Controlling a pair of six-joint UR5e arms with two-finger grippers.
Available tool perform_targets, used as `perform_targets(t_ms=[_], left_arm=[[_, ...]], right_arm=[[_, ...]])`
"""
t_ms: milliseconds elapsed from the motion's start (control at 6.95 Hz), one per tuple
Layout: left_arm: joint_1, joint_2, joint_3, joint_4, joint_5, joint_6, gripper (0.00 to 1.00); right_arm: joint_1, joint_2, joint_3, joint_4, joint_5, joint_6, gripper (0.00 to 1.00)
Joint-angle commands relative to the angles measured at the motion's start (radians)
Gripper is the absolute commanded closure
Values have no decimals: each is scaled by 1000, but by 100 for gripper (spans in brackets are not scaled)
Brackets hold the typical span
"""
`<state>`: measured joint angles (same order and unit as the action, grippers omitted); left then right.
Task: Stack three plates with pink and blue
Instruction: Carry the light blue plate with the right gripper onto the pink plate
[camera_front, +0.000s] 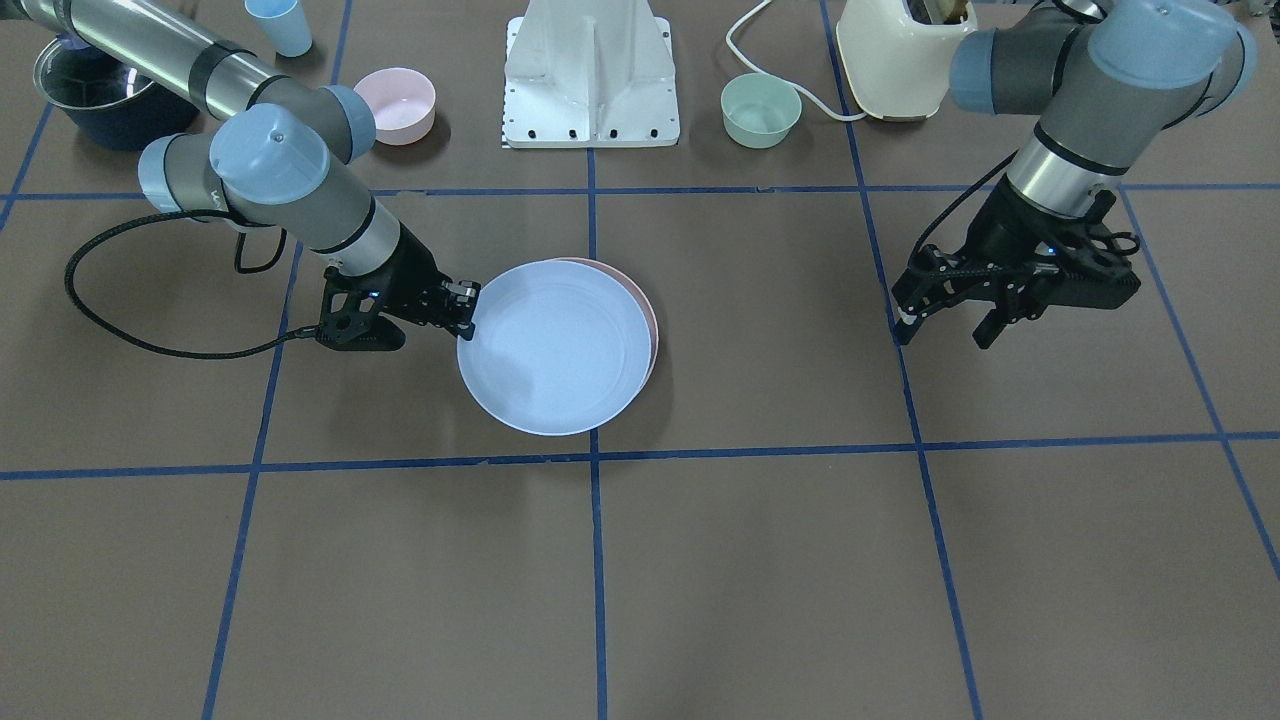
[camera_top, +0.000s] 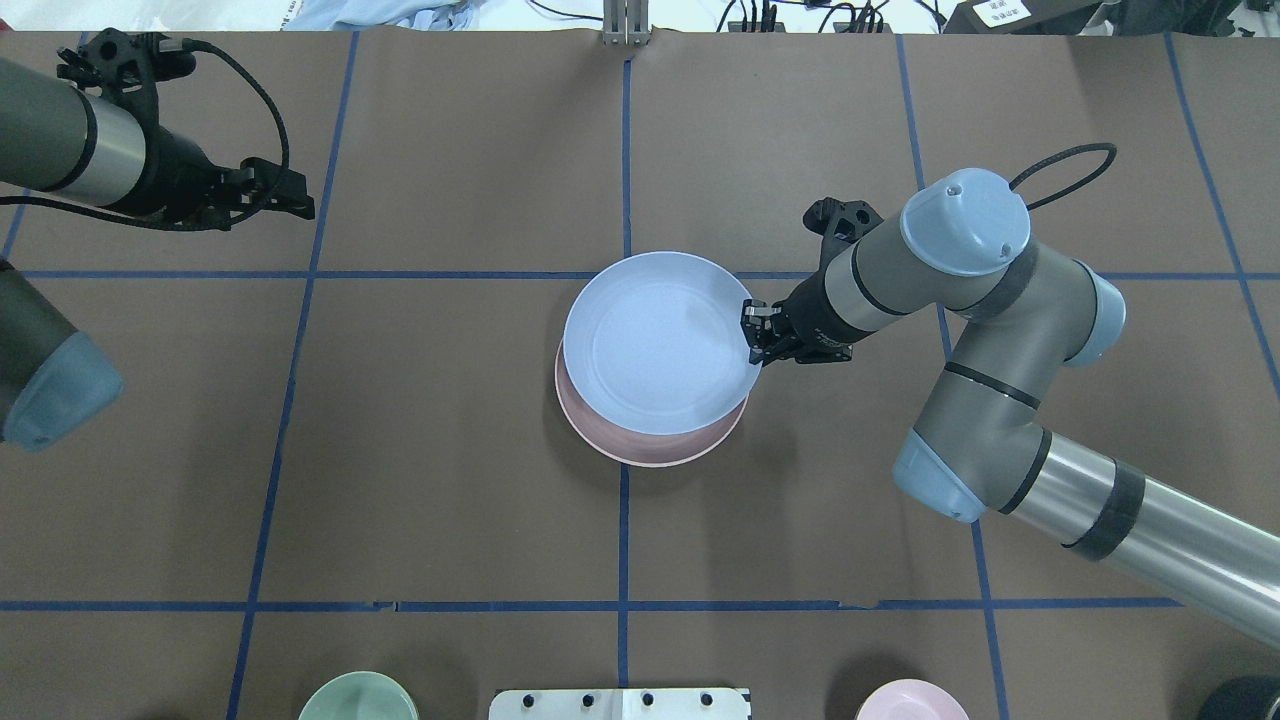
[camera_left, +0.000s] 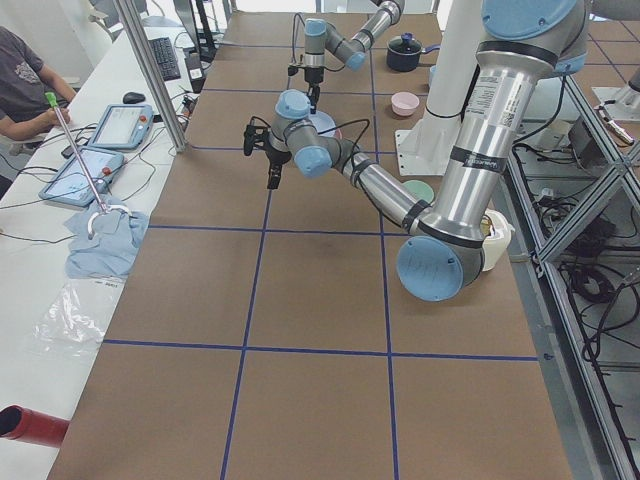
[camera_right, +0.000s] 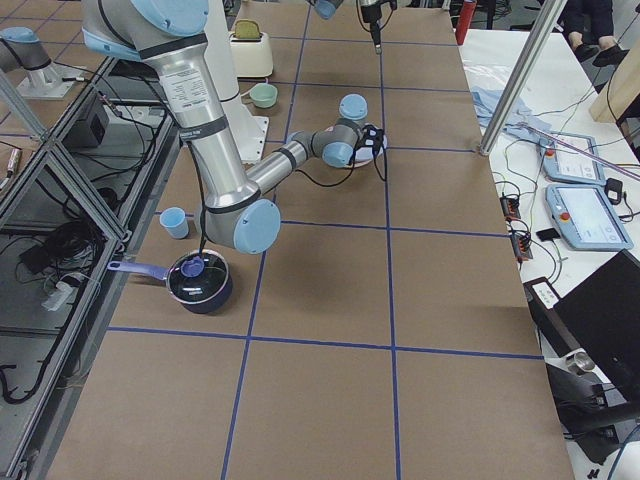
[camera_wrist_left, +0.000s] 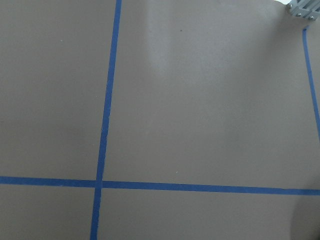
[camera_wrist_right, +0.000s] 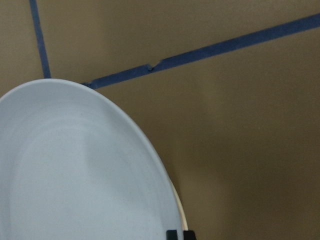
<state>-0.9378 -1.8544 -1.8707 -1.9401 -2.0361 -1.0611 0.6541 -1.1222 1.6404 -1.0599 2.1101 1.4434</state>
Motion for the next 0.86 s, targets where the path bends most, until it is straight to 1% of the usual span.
perform_targets(t_ms=[0,288,432,576,720], left_arm=[[-1,1,5,0,5,9,0],[1,20,5,-5,7,9,0],[1,20,4,-5,7,9,0],[1,21,5,-5,7,9,0],[-1,27,5,-5,8,27,0]], right_arm=[[-16,-8,34,-8,2,2,100],[-28,1,24,-21,-1,0,100],[-27,-8,32,-20,-12,0,6],[-25,-8,41,-20,-10,0,0],[-2,-28,64,-25,-3,-1,0]])
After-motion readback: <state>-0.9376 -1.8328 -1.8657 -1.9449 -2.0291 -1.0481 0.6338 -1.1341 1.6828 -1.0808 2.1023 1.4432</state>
